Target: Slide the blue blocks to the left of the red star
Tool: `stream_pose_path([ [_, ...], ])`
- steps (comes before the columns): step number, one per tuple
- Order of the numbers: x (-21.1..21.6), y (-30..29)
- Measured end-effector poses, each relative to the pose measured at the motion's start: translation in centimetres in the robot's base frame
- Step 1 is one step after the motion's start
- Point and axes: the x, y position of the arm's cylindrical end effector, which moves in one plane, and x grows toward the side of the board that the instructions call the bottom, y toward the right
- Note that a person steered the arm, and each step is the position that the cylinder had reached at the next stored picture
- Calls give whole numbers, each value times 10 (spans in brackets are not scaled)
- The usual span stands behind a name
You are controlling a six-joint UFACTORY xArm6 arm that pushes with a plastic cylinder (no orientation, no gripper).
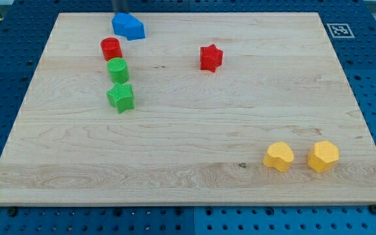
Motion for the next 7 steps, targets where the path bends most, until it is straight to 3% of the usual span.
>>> stream_pose_path([
  [1,4,-29],
  [3,15,-28],
  [7,47,49],
])
